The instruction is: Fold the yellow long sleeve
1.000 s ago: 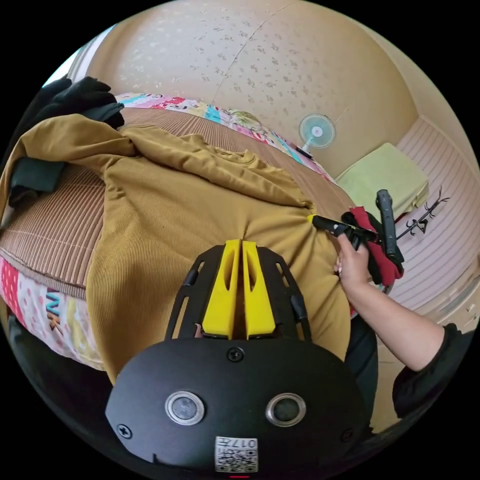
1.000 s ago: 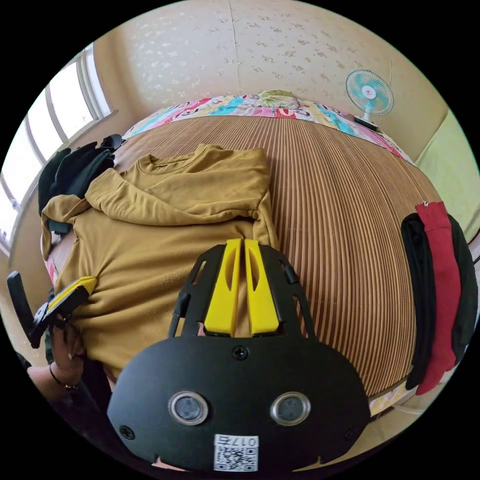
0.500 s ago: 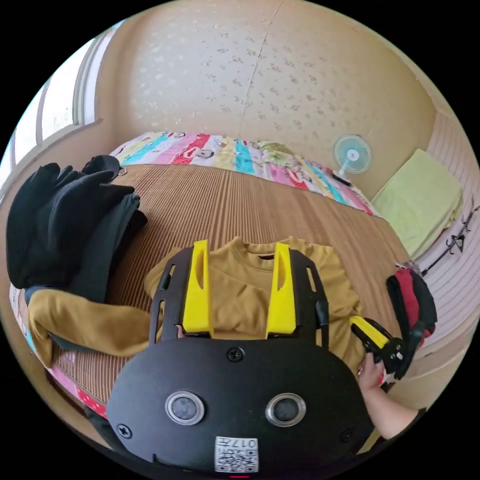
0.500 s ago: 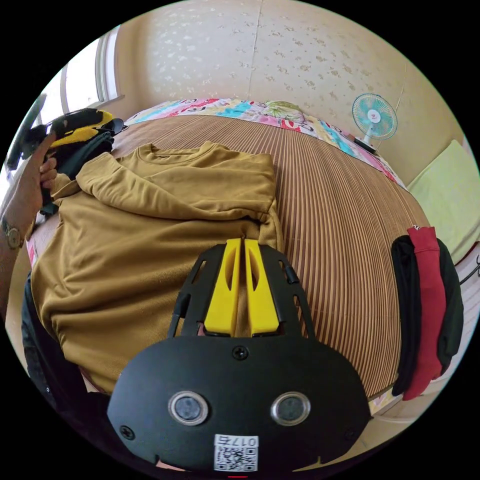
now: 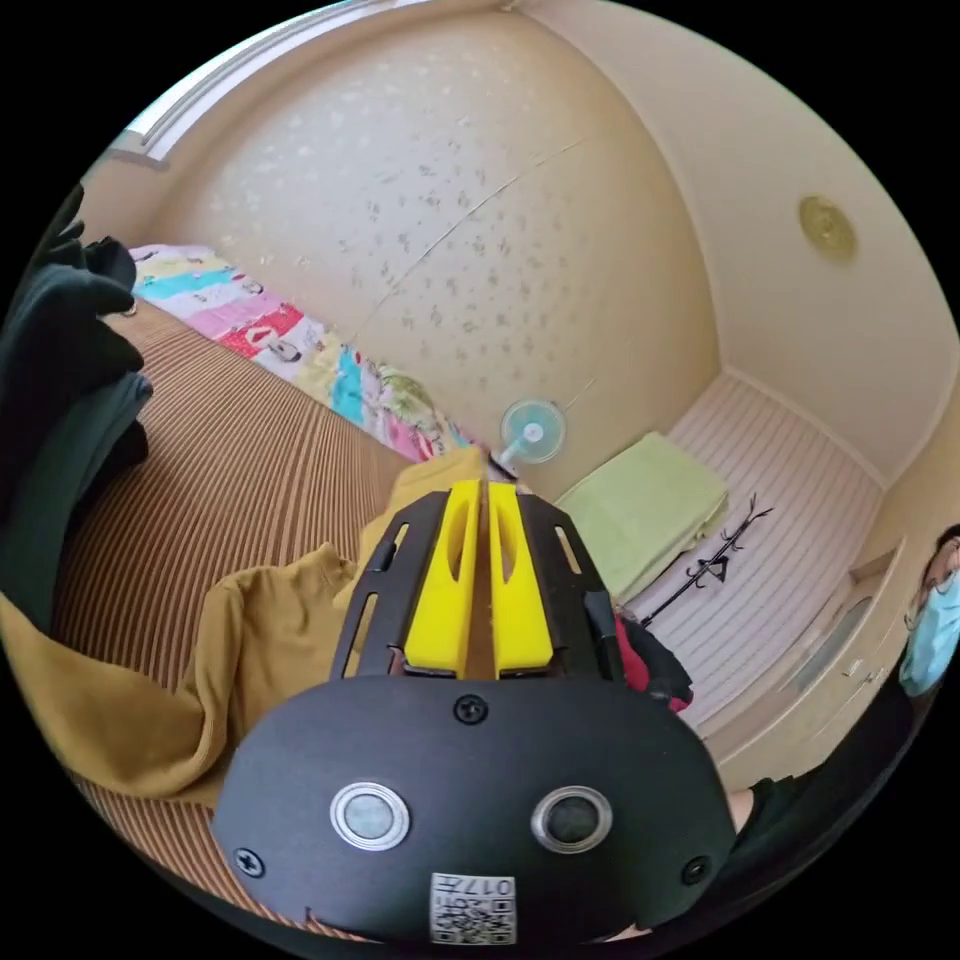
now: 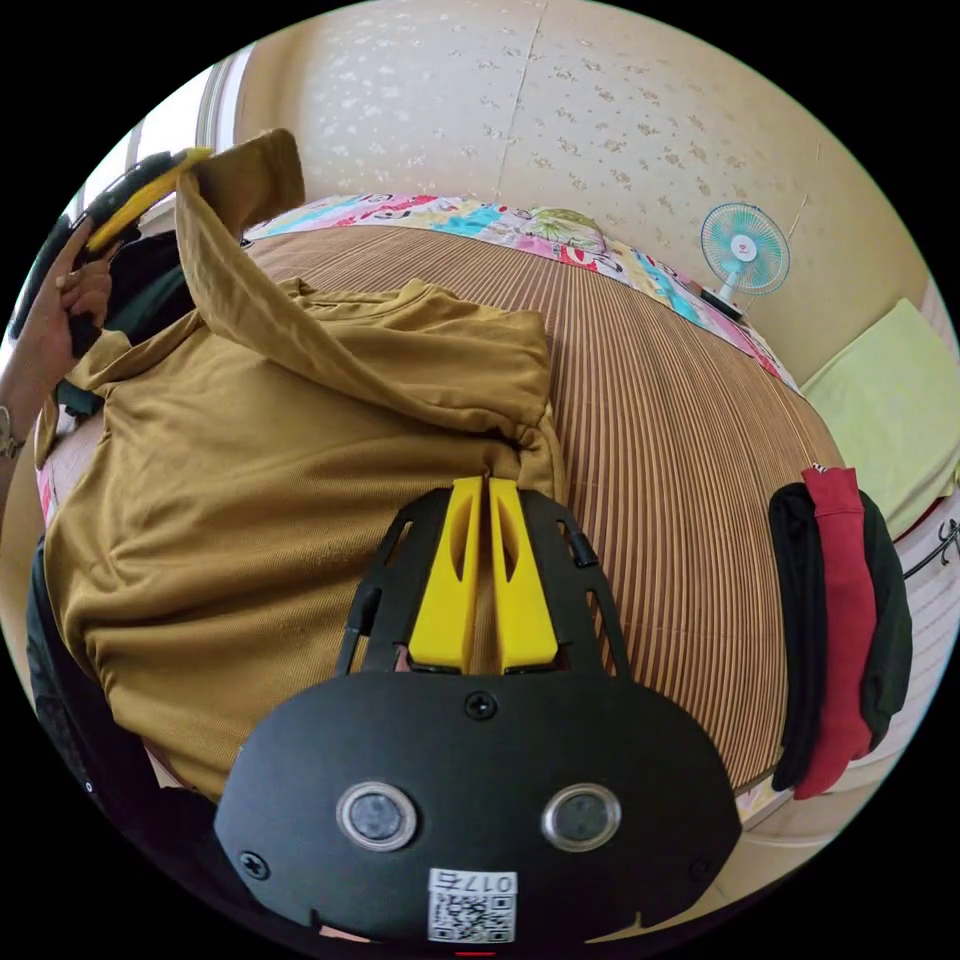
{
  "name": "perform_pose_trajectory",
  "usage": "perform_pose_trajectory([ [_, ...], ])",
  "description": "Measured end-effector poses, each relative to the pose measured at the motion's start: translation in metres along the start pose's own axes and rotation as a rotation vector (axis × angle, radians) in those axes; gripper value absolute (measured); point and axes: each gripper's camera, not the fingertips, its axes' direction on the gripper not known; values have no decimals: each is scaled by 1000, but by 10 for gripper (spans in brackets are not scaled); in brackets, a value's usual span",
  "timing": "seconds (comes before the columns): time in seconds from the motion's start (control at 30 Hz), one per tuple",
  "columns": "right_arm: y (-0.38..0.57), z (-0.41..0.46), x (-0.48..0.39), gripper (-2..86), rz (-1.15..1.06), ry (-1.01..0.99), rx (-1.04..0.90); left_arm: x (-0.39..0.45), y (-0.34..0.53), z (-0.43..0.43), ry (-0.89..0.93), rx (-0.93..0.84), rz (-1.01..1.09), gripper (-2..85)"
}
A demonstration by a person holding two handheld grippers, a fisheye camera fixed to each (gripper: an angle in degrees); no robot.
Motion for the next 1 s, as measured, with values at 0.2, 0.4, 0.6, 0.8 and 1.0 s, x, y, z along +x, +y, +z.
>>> perform_pose_trajectory([
  [0.2, -3, -6, -2, 15, -2, 4, -1, -47, 120, -100, -352, 12, -324, -7],
  [0.4, -6, -10, -3, 14, -4, 8, -2, 5, 158, -164, -499, -35, -181, 15],
  [0.6, -8, -14, -5, 15, -10, 21, -6, 104, 108, -88, -497, -170, 133, 76],
  [0.8, -10, -18, -1, 16, -5, 8, -6, 139, 132, -45, -581, -189, 90, 79],
  [1.0, -11, -20, 2, 17, -3, 2, -6, 165, 176, -69, -987, -185, 171, 80],
])
